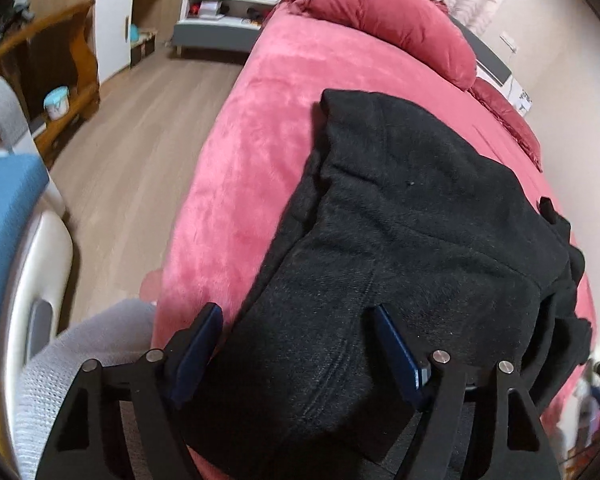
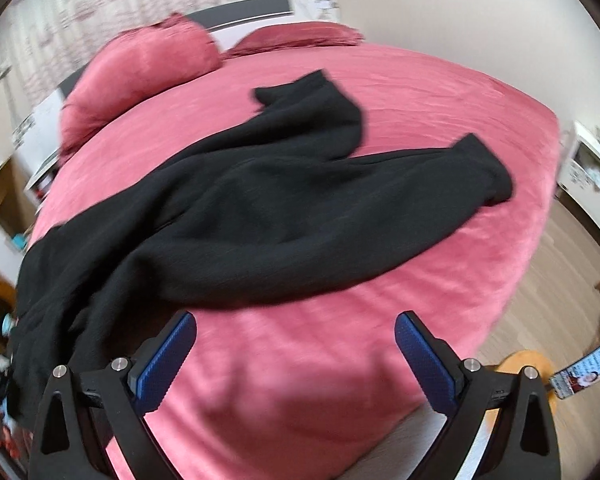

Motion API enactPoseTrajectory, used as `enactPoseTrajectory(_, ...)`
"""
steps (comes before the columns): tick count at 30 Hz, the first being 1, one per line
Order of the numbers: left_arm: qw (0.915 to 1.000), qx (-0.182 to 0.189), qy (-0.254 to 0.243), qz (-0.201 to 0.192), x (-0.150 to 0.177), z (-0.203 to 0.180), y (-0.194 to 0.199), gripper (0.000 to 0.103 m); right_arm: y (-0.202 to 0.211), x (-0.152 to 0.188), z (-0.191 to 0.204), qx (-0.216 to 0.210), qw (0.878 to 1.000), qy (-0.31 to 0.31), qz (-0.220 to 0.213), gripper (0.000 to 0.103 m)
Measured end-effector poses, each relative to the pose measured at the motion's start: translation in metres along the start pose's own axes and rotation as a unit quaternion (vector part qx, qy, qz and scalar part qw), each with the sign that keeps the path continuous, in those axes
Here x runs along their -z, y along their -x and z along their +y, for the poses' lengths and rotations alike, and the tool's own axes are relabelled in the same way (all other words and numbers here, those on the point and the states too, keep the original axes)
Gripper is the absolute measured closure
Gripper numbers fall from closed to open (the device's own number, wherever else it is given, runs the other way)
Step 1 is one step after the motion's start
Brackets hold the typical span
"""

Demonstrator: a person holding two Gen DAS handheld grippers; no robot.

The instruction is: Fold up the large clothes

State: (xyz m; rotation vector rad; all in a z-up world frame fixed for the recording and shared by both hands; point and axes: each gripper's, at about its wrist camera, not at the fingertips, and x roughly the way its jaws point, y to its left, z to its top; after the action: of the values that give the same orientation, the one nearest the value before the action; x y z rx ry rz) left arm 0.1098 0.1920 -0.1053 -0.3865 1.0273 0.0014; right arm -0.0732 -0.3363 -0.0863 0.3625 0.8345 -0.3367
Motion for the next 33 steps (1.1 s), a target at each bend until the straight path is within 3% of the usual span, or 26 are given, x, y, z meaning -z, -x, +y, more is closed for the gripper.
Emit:
enactPoseTrajectory(4, 0.9999, -0.004, 0.001, 0.013, 0.003, 0.002, -0.005, 0.024, -0.014, -0.024, -0.058, 0.004, 0.998, -0.059, 0.007, 0.013)
enactPoseTrajectory(8, 0.999, -0.032, -0.026, 0.02, 0.007, -0.007, -0.007, 0.024, -0.029, -0.049, -0.122, 0.04, 0.993, -0.11, 0.013, 0.022)
enactPoseTrajectory(12, 0.9986, -0.036, -0.033, 0.02, 0.008, -0.011, -0.006, 0.035, -0.029, -0.071, -0.174, 0.062, 0.985, -0.161, 0.004, 0.025)
enactPoseTrajectory(18, 0.9997, 0.0, -0.023, 0.013, 0.01, -0.014, 0.02, 0.064, -0.028, -0.114, -0.198, 0.078, 0.982, -0.167, -0.027, 0.025)
enactPoseTrajectory(25, 0.9996, 0.019, -0.018, -0.008, 0.019, -0.012, 0.072, 0.069, -0.079, -0.154, -0.196, 0.088, 0.986, -0.144, 0.014, 0.025)
enactPoseTrajectory(30, 0.9997, 0.009, -0.004, 0.023, 0.027, 0.0, 0.053, 0.065, -0.108, -0.166, -0.191, 0.114, 0.985, -0.118, 0.045, 0.026)
enactPoseTrajectory(31, 0.9995, 0.011, 0.009, 0.029, 0.026, 0.003, 0.047, 0.063, -0.114, -0.166, -0.189, 0.114, 0.986, -0.112, 0.055, 0.028)
enactPoseTrajectory(32, 0.999, 0.014, 0.027, 0.032, 0.025, 0.006, 0.041, 0.059, -0.12, -0.164, -0.187, 0.11, 0.986, -0.105, 0.068, 0.045)
enactPoseTrajectory(33, 0.9987, 0.016, 0.037, 0.032, 0.022, 0.008, 0.037, 0.055, -0.124, -0.162, -0.188, 0.101, 0.987, -0.102, 0.077, 0.077)
